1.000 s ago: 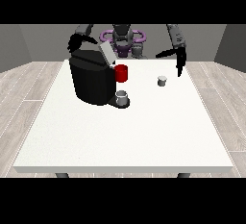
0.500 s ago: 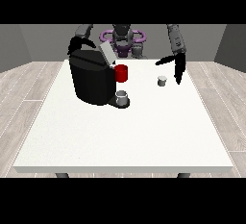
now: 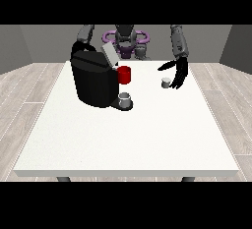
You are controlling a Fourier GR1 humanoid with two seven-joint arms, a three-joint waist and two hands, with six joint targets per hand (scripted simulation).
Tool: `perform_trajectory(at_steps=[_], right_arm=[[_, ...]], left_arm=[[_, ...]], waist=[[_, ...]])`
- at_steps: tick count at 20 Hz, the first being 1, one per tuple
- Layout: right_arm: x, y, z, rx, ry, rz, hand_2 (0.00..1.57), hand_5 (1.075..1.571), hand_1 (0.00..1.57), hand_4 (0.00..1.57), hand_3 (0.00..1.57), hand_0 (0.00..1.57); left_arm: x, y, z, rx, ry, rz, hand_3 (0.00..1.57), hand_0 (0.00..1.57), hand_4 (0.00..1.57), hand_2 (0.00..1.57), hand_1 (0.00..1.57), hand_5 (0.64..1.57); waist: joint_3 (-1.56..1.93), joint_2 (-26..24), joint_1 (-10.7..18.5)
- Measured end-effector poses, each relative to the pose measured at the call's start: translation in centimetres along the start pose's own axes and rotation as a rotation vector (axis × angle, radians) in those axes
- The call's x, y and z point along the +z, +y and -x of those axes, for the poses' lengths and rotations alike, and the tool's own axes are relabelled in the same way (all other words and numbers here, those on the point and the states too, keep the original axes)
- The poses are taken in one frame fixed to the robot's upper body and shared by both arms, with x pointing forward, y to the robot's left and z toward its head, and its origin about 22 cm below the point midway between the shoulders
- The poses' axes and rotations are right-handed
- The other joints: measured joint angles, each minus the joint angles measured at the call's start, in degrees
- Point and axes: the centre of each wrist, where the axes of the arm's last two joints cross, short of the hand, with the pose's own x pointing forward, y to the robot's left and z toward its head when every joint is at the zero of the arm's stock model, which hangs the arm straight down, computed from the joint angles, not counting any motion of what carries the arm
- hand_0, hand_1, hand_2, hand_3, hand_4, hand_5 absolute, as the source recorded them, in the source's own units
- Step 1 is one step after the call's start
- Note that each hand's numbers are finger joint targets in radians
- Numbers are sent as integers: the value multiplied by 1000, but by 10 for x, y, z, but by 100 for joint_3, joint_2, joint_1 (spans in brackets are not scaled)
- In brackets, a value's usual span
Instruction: Insert the coffee pod into the coffee machine and close the lid
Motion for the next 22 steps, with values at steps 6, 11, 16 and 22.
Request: perform_trajectory(at_steps=[6, 11, 16, 22], right_arm=[[-4, 5, -6, 11, -1, -2, 0, 1571, 0, 432, 0, 0], [-6, 5, -2, 1, -8, -9, 0, 1571, 0, 476, 0, 0], [-5, 5, -9, 8, -4, -20, 0, 1571, 0, 491, 0, 0], [-6, 6, -10, -13, -15, -17, 0, 1571, 0, 505, 0, 0]], left_arm=[[-2, 7, 9, -120, 21, 4, 440, 536, 0, 692, 536, 1571], [-8, 8, 4, -207, -13, -30, 592, 695, 0, 831, 695, 1571], [-9, 1, 12, -253, -30, -92, 737, 837, 391, 974, 837, 1571], [-12, 5, 12, -314, -62, -127, 820, 930, 281, 1040, 930, 1571]], waist=[[-1, 87, -101], [-2, 206, -128], [6, 184, -234], [7, 248, -242]])
